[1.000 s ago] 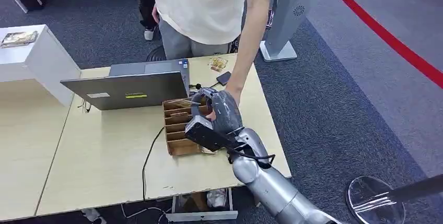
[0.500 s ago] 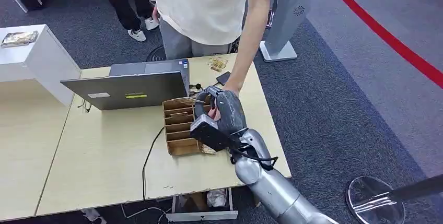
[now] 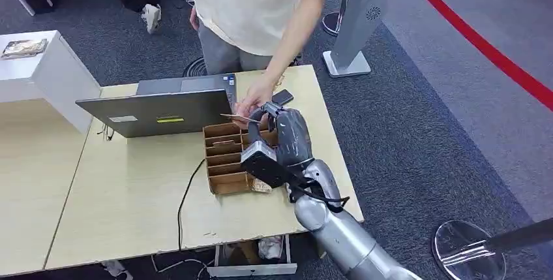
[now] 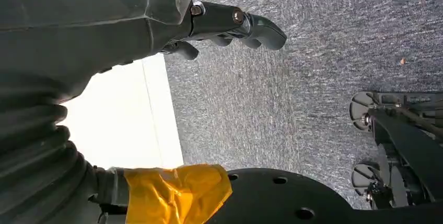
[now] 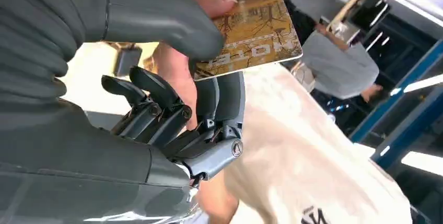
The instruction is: Pass the card to the sensor for recognition and then transmit it.
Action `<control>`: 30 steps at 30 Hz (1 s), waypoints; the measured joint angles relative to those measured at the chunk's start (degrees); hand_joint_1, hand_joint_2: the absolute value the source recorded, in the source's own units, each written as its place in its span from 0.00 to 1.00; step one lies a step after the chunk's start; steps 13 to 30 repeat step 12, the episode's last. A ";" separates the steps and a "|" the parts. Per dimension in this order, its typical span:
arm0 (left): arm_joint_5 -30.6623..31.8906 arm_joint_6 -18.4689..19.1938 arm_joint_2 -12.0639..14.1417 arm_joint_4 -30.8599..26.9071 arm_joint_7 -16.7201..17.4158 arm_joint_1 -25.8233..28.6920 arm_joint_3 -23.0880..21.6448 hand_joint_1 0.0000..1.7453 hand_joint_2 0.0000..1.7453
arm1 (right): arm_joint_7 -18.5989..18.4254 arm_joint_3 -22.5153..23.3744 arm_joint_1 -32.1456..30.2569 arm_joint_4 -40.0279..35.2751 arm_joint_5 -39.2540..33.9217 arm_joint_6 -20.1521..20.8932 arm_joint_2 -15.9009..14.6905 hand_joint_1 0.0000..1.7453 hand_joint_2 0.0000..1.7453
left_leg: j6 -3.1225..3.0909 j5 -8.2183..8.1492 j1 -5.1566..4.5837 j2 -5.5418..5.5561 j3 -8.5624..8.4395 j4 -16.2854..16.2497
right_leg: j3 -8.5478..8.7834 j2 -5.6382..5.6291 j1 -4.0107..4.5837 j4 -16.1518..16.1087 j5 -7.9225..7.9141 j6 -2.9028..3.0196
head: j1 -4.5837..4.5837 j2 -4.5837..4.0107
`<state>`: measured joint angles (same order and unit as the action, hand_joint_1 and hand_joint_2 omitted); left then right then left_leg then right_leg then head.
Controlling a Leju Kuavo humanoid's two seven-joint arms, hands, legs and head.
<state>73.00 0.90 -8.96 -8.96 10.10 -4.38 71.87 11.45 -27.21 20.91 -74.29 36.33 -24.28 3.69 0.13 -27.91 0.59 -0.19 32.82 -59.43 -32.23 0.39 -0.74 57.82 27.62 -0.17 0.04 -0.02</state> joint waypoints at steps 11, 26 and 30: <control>0.59 0.00 0.00 0.00 0.00 0.00 0.00 0.00 1.00 | -1.90 0.31 1.15 1.33 8.98 -5.61 0.00 0.15 1.00 | 0.00 0.00 0.00 0.01 0.02 0.00 | -0.01 0.01 0.00 0.00 0.00 0.00 | 0.00 0.00; 0.59 0.00 0.00 0.00 0.02 0.00 0.00 0.00 1.00 | -1.99 0.31 1.15 1.51 9.55 -5.88 0.00 0.00 1.00 | 0.00 0.00 0.00 0.01 0.02 0.00 | -0.01 0.01 0.00 0.00 0.00 0.00 | 0.00 0.00; 0.59 0.00 0.00 0.00 0.02 0.00 0.00 0.00 1.00 | -1.99 0.31 1.15 1.51 9.55 -5.88 0.00 0.00 1.00 | 0.00 0.00 0.00 0.01 0.02 0.00 | -0.01 0.01 0.00 0.00 0.00 0.00 | 0.00 0.00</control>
